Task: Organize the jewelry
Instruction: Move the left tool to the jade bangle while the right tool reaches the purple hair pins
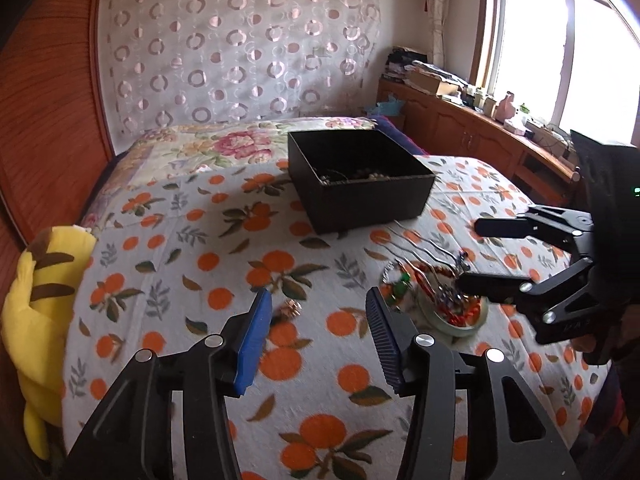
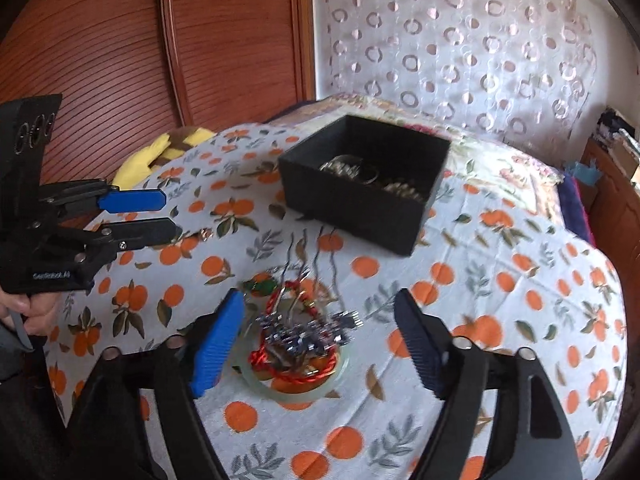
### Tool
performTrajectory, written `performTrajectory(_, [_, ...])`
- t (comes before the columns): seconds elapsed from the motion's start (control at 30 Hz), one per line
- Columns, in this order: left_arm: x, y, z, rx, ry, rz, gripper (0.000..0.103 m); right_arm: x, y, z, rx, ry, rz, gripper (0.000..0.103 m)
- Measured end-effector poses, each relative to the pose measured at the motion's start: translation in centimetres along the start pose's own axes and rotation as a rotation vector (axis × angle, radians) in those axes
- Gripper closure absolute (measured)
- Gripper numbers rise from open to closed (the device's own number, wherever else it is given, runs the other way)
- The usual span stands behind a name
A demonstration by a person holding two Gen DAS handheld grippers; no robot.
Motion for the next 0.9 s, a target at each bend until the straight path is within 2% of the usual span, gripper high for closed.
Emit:
performTrajectory(0.37, [-1.6,0.9,-0.9,-0.016,0.005,0.036,0.056,-0.7,2.3,0.7,-0.004,-0.017,0.079,0.023])
performTrajectory(0.43, [-1.6,0.9,-1.1,-0.018,0.007,0.037,0.056,-0.7,2.3,1.0,0.005,-0.024,0.075,0.029])
performTrajectory(0.47, [-1.6,0.9,-1.1,-0.018,0.007,0.038,0.056,-0.6,2.3,1.0,0.002,-0.025,0.071,0.037])
performTrajectory(0.5, [-1.6,0.9,-1.2,-0.02,0.007,0.038,0.056,-0.6,2.2,1.1,-0.001,-0.029,0.07,0.038])
performTrajectory(0.67, [-1.7,1.1,-1.7,-0.026,0.015,0.042,0.056,-0.7,1.3,0.8,-0.011,-0.036,0.047,0.038])
performTrajectory(0.9, [-1.5,1.6,-2.8,-0.044,0.027,0.054,0.056,-0.8,-1.9,-1.1,-0.019,0.018,-0.026,0.038])
Point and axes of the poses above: each gripper's, at about its wrist camera, not at the fingertips, and y roughly the way its jaws point, z to its left, x to its top, the point moved 7 cm from there along y, roughly the way its jaws point, and after that the axes turned 1 degree about -y, right-handed, at the moved point
